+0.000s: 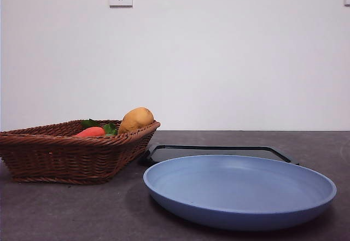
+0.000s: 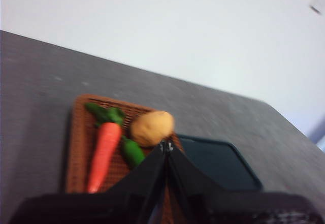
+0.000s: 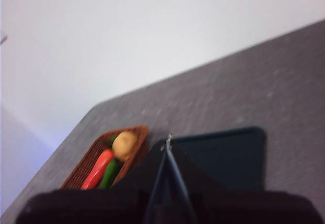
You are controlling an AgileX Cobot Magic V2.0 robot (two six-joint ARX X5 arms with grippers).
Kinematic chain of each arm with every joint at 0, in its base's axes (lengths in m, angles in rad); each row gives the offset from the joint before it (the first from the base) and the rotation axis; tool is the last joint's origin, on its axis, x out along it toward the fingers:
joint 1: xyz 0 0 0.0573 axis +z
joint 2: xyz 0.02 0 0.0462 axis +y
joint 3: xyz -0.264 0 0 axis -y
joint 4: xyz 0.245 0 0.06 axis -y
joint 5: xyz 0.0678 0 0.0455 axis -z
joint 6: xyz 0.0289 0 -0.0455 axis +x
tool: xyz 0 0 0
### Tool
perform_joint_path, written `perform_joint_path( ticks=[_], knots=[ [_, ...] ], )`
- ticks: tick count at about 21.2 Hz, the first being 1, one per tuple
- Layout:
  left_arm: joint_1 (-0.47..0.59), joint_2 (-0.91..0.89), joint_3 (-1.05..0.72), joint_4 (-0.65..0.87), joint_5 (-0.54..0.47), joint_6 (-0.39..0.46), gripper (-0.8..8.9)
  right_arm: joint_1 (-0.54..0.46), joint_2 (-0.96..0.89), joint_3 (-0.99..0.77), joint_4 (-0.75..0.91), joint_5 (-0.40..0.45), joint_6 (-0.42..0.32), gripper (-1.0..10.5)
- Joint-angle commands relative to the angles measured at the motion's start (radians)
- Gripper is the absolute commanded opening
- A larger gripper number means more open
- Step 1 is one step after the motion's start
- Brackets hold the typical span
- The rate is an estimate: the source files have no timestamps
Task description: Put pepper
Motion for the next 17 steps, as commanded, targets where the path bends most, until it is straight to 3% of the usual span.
perform_joint_path(
  ticks=[1, 6, 12, 17],
  knots=[
    [0.004, 0.082, 0.096, -0.048, 0.062, 0.088, 0.06, 0.01, 0.069, 0.104, -0.072, -0.053, -0.066, 0.0],
    [0.003, 0.211, 0.243, -0.169, 0.176, 0.194, 0.06, 0.036, 0.19, 0.282, -0.294, -0.077, -0.218, 0.0],
    [-0.028, 0.324, 0.389, -0.355, 0.184, 0.327, 0.06, 0.072, 0.303, 0.46, -0.576, -0.054, -0.435, 0.0],
    [-0.063, 0.377, 0.463, -0.506, 0.179, 0.417, 0.06, 0.119, 0.339, 0.53, -0.734, 0.1, -0.547, 0.0]
  ],
)
